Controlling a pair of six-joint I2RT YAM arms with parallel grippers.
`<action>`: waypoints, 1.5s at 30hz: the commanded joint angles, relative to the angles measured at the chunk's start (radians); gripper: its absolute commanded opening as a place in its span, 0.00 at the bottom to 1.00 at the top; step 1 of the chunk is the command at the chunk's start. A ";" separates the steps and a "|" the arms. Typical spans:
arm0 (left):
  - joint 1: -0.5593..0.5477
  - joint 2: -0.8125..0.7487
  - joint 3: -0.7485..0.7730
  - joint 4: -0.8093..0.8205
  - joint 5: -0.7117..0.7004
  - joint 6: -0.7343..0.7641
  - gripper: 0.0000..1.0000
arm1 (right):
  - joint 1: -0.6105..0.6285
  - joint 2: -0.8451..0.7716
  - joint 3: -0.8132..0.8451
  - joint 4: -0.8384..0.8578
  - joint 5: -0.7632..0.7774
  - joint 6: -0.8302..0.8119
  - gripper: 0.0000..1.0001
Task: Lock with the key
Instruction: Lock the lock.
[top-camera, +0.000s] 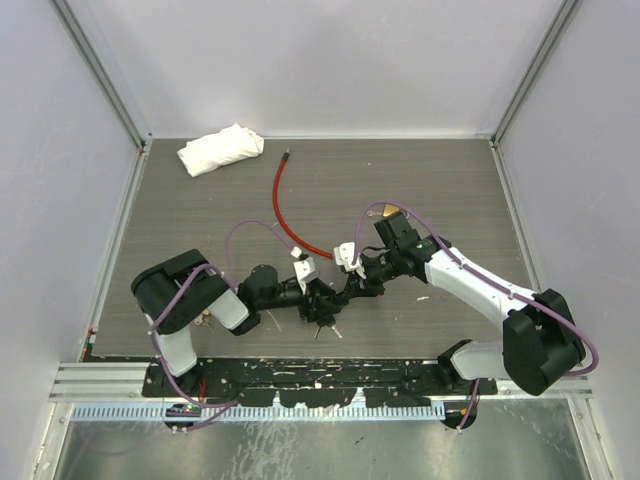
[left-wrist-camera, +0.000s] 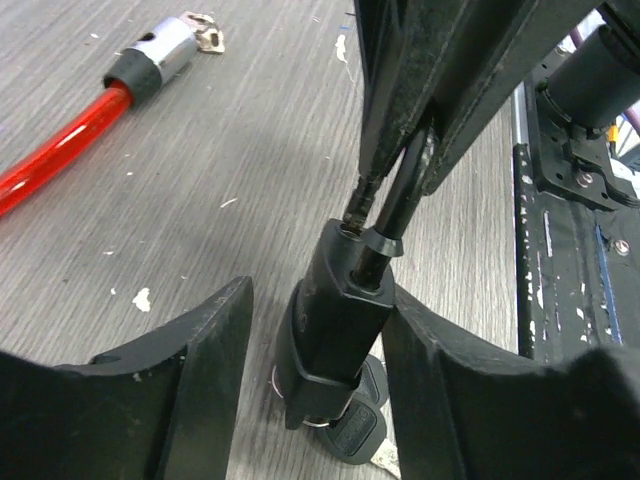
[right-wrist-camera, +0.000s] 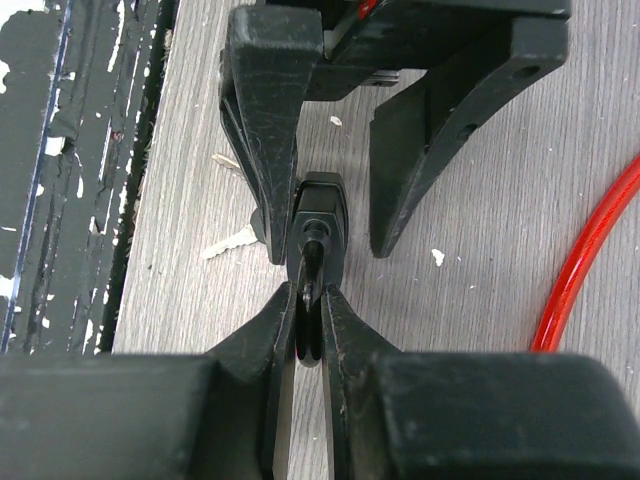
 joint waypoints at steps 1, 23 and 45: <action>-0.010 0.032 0.035 0.084 0.027 0.023 0.50 | -0.003 -0.015 0.057 0.026 -0.064 -0.005 0.01; -0.010 -0.049 0.005 -0.092 -0.009 0.291 0.00 | 0.011 0.069 0.075 -0.052 -0.089 -0.071 0.01; 0.027 0.003 -0.026 -0.058 -0.009 0.333 0.00 | 0.128 0.270 0.076 0.053 0.091 0.070 0.01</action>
